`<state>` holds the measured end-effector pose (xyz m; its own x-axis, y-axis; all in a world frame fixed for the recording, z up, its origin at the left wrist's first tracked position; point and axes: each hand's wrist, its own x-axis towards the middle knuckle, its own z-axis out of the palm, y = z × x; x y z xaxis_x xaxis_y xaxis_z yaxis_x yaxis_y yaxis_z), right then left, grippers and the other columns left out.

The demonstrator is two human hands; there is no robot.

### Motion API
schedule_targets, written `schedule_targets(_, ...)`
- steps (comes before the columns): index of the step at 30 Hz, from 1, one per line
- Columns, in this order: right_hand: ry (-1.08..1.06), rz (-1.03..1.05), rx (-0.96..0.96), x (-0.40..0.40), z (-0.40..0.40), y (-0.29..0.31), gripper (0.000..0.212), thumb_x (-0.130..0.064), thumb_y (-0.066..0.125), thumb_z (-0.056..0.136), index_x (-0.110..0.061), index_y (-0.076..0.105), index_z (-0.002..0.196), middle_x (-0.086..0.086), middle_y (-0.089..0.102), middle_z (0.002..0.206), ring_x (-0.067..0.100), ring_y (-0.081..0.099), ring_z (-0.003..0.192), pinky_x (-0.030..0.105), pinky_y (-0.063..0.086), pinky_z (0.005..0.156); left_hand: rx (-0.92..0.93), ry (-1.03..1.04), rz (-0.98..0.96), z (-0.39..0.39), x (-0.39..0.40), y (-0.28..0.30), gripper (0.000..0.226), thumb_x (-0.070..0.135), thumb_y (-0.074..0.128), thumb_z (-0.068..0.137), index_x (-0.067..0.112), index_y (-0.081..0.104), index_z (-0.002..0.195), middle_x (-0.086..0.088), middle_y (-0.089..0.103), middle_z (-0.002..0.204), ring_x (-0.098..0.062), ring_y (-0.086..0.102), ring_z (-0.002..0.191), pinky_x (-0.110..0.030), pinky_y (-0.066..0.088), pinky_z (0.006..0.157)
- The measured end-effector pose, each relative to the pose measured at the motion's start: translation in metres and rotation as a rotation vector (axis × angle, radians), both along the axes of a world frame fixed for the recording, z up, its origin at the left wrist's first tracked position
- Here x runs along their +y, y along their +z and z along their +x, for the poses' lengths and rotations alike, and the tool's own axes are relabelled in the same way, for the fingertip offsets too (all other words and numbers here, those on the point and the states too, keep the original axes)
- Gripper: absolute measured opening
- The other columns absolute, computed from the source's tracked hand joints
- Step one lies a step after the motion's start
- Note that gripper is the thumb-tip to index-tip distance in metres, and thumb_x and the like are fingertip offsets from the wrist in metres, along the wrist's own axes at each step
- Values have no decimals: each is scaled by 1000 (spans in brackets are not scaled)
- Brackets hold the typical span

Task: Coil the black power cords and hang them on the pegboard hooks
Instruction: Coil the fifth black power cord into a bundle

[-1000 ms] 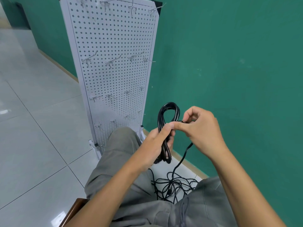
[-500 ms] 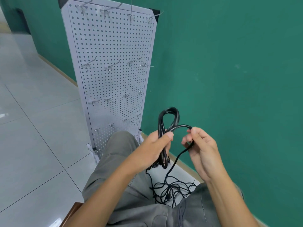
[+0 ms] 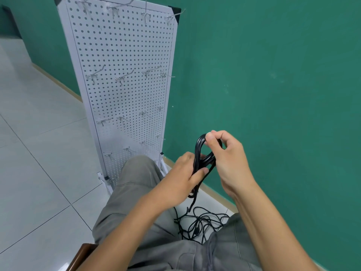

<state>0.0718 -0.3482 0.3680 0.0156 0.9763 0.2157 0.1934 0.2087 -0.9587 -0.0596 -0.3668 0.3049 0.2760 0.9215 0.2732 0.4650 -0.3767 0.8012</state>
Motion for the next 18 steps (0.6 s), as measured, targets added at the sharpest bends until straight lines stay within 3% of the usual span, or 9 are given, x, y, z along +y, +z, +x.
schedule_targets(3, -28, 4, 72, 6, -6, 1, 19, -20, 64, 100, -6, 67, 87, 3, 70, 92, 13, 69, 93, 18, 54, 74, -93, -36, -45, -4, 0, 0, 9, 26, 50, 108, 31, 56, 105, 21, 62, 91, 2, 56, 88, -24, 43, 83)
schedule_targets(5, -26, -13, 151, 9, -10, 1, 17, -17, 65, 99, -7, 66, 85, 4, 67, 85, 28, 72, 93, 35, 63, 69, -218, -63, -114, -2, -2, 0, 14, 23, 49, 108, 30, 60, 103, 14, 69, 88, -3, 63, 87, -27, 49, 85)
schedule_targets(7, -45, -21, 141, 12, -14, -1, 17, -19, 66, 99, -11, 66, 84, 0, 66, 82, 32, 71, 95, 41, 64, 72, -288, -76, -145, 1, -3, -1, 17, 19, 47, 109, 29, 59, 103, 6, 72, 86, -6, 67, 84, -25, 51, 84)
schedule_targets(11, -46, -118, 210, 17, -20, -5, 16, -21, 66, 99, -10, 66, 87, -6, 63, 75, 30, 69, 80, 49, 64, 79, -367, -96, -175, 8, -5, -6, 10, 26, 48, 109, 22, 56, 105, -13, 65, 84, -22, 71, 78, -44, 57, 85)
schedule_targets(13, -32, -139, 236, 20, -18, -5, 16, -18, 66, 99, -7, 66, 87, -1, 61, 78, 24, 64, 76, 48, 64, 79, -369, -74, -176, 8, -4, -6, 11, 25, 50, 108, 23, 56, 99, 1, 58, 76, -17, 60, 67, -32, 54, 71)
schedule_targets(15, -18, -152, 217, 22, -14, -2, 15, -15, 66, 99, -5, 67, 88, 5, 63, 83, 22, 64, 78, 38, 64, 73, -403, -70, -234, 6, -4, -4, 16, 22, 52, 108, 23, 56, 93, 10, 54, 72, -13, 54, 61, -26, 50, 61)
schedule_targets(18, 62, -191, 249, 23, -9, -1, 15, -17, 63, 101, -4, 70, 101, 9, 69, 96, 23, 68, 80, 30, 61, 73, -402, -67, -277, 0, -2, -4, 27, 25, 54, 107, 21, 54, 80, 14, 54, 65, -9, 53, 59, -27, 48, 61)
